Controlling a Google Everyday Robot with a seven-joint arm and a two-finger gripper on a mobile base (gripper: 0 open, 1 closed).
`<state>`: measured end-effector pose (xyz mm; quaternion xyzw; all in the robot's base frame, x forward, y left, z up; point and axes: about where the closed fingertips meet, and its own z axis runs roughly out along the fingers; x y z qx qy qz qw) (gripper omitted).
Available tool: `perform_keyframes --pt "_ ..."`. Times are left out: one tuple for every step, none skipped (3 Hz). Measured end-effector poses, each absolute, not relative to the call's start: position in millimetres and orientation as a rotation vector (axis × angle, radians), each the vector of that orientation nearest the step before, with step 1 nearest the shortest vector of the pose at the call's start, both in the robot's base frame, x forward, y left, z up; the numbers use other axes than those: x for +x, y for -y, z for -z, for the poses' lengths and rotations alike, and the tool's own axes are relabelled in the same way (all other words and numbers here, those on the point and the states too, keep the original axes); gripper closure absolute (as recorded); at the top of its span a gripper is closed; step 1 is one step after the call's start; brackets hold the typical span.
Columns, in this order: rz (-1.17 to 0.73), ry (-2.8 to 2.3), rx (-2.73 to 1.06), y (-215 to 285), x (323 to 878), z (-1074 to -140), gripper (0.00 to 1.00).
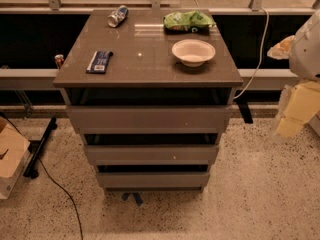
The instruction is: Open middle drawer
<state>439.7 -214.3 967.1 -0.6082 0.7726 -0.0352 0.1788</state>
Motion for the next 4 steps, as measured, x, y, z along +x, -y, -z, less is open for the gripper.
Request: perform_keyframes --pt "0.084 -2.132 -1.699 208 445 -940 0.0" --pt "0.056 -2.105 -1.675 200 458 -903 0.0" --pt "0.039 -2.082 -1.656 192 474 -867 0.0" --pt "0.039 -2.082 -1.656 192 474 -867 0.0"
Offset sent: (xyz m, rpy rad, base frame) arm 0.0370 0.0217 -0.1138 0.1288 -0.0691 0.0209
